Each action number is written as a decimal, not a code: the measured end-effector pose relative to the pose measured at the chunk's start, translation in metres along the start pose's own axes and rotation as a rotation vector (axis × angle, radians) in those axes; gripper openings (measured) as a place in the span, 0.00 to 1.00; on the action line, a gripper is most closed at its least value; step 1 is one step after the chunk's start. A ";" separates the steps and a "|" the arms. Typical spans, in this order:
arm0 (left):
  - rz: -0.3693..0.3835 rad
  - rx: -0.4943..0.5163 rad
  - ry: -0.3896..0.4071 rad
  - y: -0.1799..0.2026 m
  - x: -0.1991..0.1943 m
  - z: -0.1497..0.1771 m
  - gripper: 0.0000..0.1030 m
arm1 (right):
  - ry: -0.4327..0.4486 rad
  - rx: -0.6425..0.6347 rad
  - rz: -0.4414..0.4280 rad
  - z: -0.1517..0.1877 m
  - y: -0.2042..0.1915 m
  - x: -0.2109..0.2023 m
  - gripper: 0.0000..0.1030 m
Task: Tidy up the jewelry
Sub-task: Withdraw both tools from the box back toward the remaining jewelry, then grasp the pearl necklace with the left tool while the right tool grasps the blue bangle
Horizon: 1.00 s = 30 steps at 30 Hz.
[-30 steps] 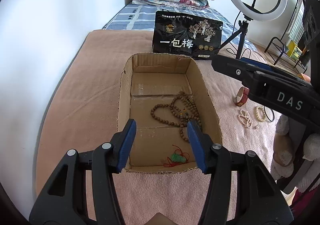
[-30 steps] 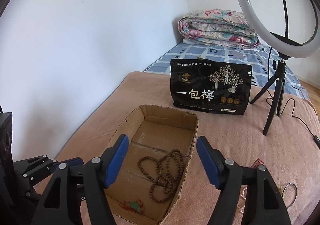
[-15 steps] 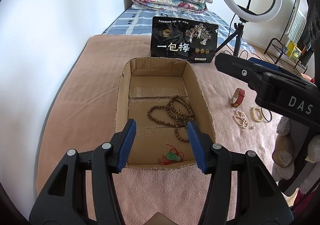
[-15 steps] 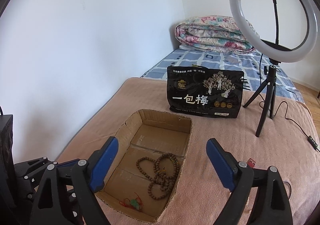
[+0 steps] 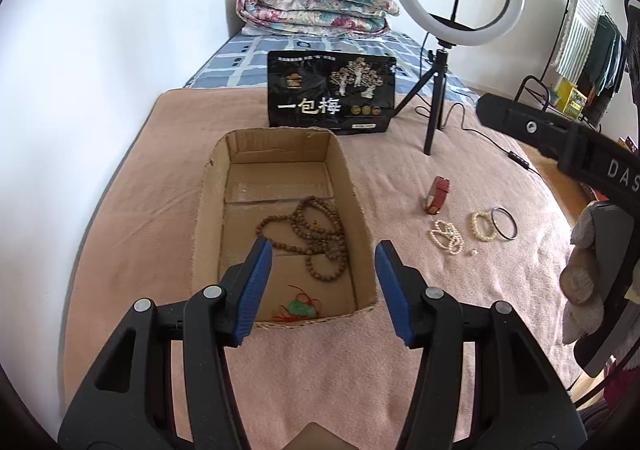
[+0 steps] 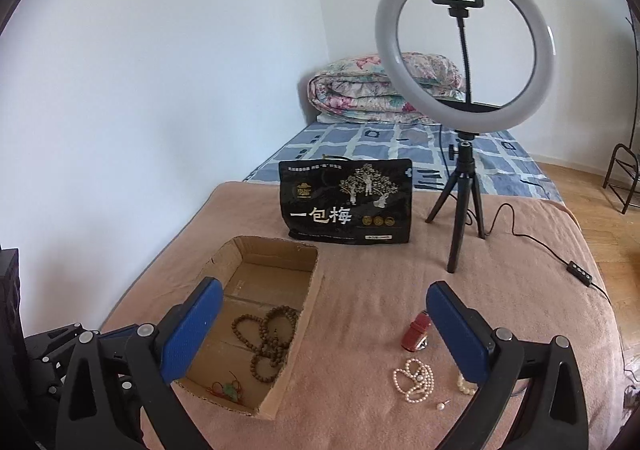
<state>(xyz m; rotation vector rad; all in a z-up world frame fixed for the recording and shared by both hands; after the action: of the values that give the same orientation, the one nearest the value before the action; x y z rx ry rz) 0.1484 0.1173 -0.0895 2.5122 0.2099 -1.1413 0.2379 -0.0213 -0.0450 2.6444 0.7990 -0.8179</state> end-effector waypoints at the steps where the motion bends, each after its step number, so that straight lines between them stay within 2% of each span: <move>1: 0.006 0.004 -0.004 0.005 0.000 0.002 0.54 | -0.002 0.004 0.007 0.002 0.007 -0.005 1.00; 7: 0.045 0.035 -0.036 0.037 0.005 0.015 0.55 | -0.041 0.021 0.095 0.023 0.061 -0.027 1.00; 19: 0.058 0.087 -0.135 0.097 0.043 0.042 0.55 | -0.105 0.164 0.219 0.078 0.177 -0.064 1.00; 24: 0.085 0.050 -0.180 0.108 0.067 0.050 0.55 | -0.131 0.202 0.230 0.100 0.202 -0.059 1.00; 30: 0.089 0.076 -0.234 0.127 0.093 0.068 0.54 | -0.147 0.153 0.213 0.115 0.206 -0.045 0.96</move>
<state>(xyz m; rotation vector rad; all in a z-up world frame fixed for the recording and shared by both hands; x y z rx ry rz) 0.1984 -0.0275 -0.1657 2.3981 -0.0071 -1.4161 0.2742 -0.2530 -0.0954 2.7006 0.4240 -1.0351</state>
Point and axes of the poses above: each gripper's, at about its wrist camera, not at the fingertips, and x roughly the way its jaws point, y to its right, z to its underside, the point moved 8 cm from there along x, roughly the way its jaws point, and after that the axes turned 15 degrees about -x, right-handed, at the moved point
